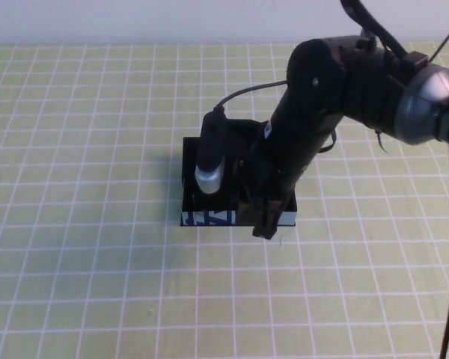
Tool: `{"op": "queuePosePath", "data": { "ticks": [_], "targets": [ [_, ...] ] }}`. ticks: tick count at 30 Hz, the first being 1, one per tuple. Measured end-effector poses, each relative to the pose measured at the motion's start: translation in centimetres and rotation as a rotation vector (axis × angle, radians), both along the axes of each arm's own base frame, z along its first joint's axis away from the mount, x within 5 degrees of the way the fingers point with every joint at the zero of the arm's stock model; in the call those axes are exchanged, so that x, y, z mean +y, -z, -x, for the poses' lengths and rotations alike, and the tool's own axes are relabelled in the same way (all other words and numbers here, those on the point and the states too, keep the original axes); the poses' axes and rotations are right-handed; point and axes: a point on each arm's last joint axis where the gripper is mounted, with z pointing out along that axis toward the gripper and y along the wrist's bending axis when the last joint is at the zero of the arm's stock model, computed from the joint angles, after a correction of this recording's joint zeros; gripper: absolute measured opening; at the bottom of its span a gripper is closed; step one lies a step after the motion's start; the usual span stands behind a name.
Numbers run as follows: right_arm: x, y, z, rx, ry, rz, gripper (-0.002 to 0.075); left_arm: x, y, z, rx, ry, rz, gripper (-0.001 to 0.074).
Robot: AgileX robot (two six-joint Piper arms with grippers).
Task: Take glasses out of glasses case
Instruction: Pick up the glasses from the glasses case
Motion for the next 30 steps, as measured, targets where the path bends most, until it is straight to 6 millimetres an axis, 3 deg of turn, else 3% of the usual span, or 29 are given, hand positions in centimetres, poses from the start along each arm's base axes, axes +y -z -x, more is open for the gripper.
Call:
{"op": "queuePosePath", "data": {
  "ticks": [8, 17, 30],
  "targets": [
    [1.3, 0.8, -2.9, -0.096, -0.069, 0.051, 0.023, 0.0, 0.0, 0.0, 0.0, 0.0, 0.0, -0.0004],
    [1.3, 2.8, -4.8, -0.155, -0.134, 0.061, 0.0256, 0.0, 0.0, 0.0, 0.0, 0.0, 0.0, -0.0004],
    [1.6, 4.7, -5.9, -0.181, -0.122, 0.055, 0.0257, 0.0, 0.0, 0.0, 0.0, 0.0, 0.0, -0.0004]
  ]
}}
